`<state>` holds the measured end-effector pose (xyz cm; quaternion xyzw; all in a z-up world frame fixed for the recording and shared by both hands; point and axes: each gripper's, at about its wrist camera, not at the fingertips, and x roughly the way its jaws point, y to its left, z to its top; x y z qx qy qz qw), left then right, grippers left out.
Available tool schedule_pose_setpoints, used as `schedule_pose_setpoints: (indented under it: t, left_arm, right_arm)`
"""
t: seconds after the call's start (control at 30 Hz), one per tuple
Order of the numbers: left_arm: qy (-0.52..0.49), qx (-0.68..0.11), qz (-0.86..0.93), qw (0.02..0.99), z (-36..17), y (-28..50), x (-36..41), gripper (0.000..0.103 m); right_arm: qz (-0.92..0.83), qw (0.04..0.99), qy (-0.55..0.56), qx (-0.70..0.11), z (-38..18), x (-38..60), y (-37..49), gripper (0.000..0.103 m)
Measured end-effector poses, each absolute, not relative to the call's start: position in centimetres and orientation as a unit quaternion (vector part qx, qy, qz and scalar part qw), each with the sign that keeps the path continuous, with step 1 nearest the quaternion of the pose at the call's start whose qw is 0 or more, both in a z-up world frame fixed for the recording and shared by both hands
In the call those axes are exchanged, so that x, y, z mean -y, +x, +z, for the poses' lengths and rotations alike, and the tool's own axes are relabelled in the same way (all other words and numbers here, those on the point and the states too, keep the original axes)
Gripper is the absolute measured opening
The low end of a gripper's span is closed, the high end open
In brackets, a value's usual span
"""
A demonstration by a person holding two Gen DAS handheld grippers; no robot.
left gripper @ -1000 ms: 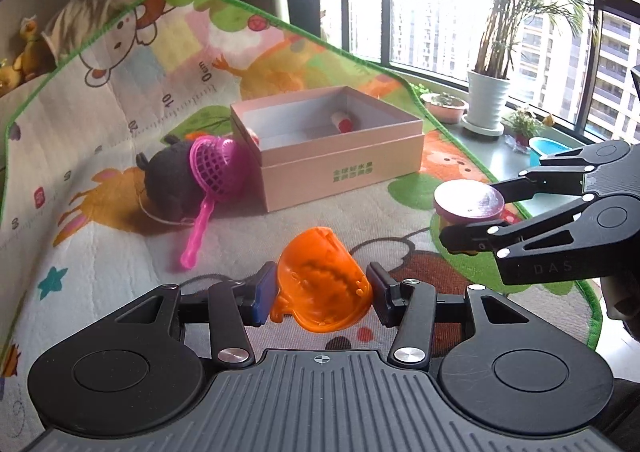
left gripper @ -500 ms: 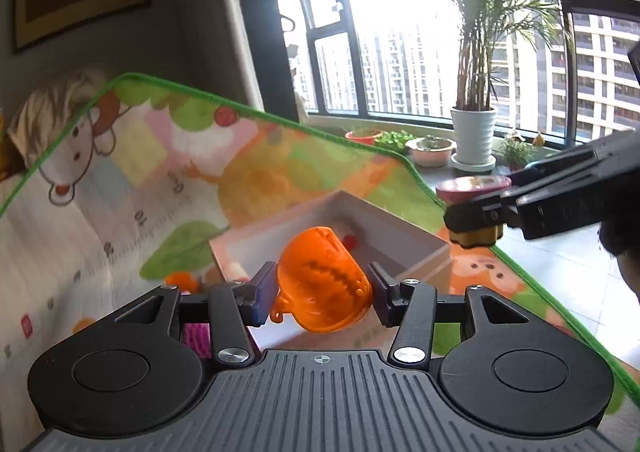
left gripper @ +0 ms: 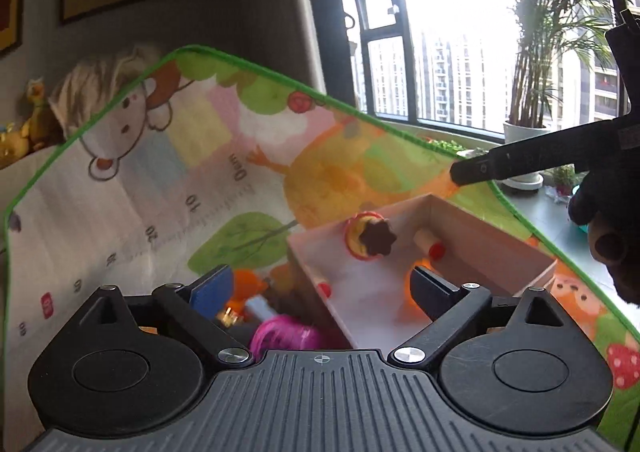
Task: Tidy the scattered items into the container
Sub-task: 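Grasp the pink strainer with the right gripper and lift it off the plush toy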
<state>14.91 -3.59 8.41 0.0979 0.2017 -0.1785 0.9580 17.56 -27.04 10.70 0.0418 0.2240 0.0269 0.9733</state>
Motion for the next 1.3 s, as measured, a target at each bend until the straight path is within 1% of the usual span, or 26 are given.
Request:
schedule_pose_setpoints:
  t: [0.07, 0.27, 0.33, 0.4, 0.47, 0.63, 0.83, 0.87, 0.9, 0.93, 1.1, 1.3]
  left_arm:
    - [0.085, -0.212, -0.154, 0.961, 7.3, 13.6, 1.4, 0.101]
    - [0.038, -0.27, -0.107, 0.956, 4.5, 11.4, -4.5, 0.101]
    - [0.026, -0.278, -0.104, 0.954, 3.6, 10.7, -5.7, 0.101]
    - [0.019, -0.281, -0.101, 0.954, 2.9, 10.2, -6.4, 0.101]
    - [0.005, -0.283, -0.104, 0.954, 2.3, 9.9, -6.9, 0.101]
    - [-0.034, -0.277, -0.117, 0.953, 1.8, 9.6, -8.1, 0.101]
    - [-0.054, -0.276, -0.131, 0.951, 1.5, 9.6, -8.4, 0.101]
    - [-0.057, -0.276, -0.132, 0.95, 1.5, 9.6, -8.5, 0.101]
    - [-0.061, -0.274, -0.131, 0.951, 1.5, 9.5, -8.6, 0.101]
    - [-0.064, -0.272, -0.129, 0.951, 1.5, 9.5, -8.7, 0.101]
    - [-0.073, -0.273, -0.117, 0.952, 1.5, 9.4, -8.9, 0.101]
    - [-0.082, -0.279, -0.105, 0.951, 1.4, 9.7, -9.3, 0.101]
  right_arm:
    - [0.041, 0.974, 0.014, -0.222, 10.4, 25.3, 17.0, 0.098]
    - [0.133, 0.964, -0.087, -0.213, 10.4, 16.8, 14.6, 0.097]
    - [0.163, 0.955, -0.121, -0.218, 10.2, 13.9, 14.1, 0.09]
    - [0.181, 0.943, -0.158, -0.23, 9.5, 11.1, 14.1, 0.072]
    - [0.192, 0.931, -0.187, -0.247, 8.6, 9.1, 14.3, 0.067]
    - [0.203, 0.911, -0.228, -0.279, 6.8, 6.4, 15.4, 0.067]
    - [0.196, 0.901, -0.275, -0.273, 5.1, 4.9, 17.5, 0.069]
    - [0.198, 0.899, -0.275, -0.278, 4.9, 4.8, 17.7, 0.068]
    - [0.2, 0.898, -0.274, -0.281, 4.8, 4.7, 17.7, 0.064]
    - [0.202, 0.897, -0.273, -0.282, 4.8, 4.7, 17.6, 0.064]
    - [0.211, 0.901, -0.259, -0.277, 5.5, 5.3, 15.5, 0.064]
    - [0.221, 0.914, -0.217, -0.262, 8.5, 8.4, 11.1, 0.062]
